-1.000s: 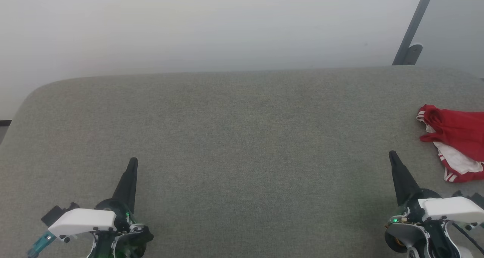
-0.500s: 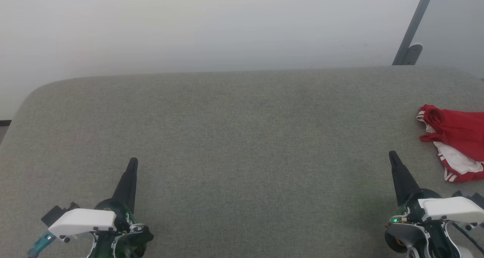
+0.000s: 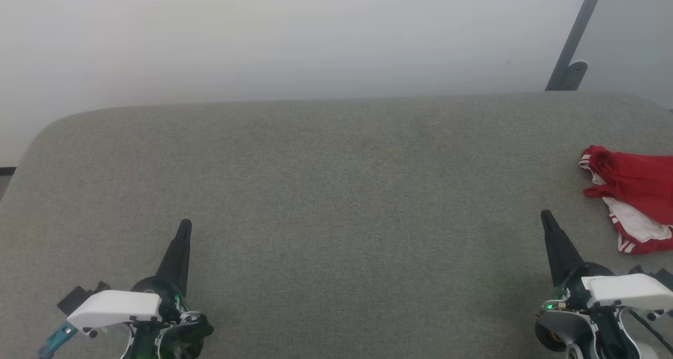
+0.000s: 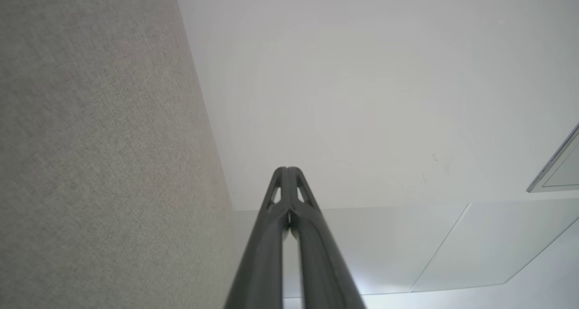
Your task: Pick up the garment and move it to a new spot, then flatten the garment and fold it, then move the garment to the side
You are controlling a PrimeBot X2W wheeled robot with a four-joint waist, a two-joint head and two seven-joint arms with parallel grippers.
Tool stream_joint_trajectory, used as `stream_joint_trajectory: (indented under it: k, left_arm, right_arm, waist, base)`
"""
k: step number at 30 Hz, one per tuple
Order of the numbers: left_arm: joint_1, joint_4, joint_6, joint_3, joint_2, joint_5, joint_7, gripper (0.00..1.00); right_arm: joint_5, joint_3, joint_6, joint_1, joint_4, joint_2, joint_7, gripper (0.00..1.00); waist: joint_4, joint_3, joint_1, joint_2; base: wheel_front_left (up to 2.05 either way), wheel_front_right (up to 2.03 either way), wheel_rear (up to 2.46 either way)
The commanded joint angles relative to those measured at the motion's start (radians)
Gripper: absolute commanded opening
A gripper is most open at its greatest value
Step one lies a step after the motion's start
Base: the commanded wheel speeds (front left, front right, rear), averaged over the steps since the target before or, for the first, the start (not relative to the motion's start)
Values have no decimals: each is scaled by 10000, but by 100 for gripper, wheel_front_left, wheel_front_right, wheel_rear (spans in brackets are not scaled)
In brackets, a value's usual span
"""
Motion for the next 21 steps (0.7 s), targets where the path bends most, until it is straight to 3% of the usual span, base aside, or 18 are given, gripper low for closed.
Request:
stream_joint_trajectory:
  k: [1,21]
  left_arm:
    - [-105,-1,-28,45,-13,28,58,0]
    - [-107,-1,-28,56,-24,39,50,0]
  right_arm:
    - [31,-6,4,-63,16,39,29,0]
    - [27,-9,4,-64,16,40,24,0]
  waist:
    - [0,0,0,-1]
    - [0,0,0,-1]
  base:
    - [0,0,0]
    - [0,0,0]
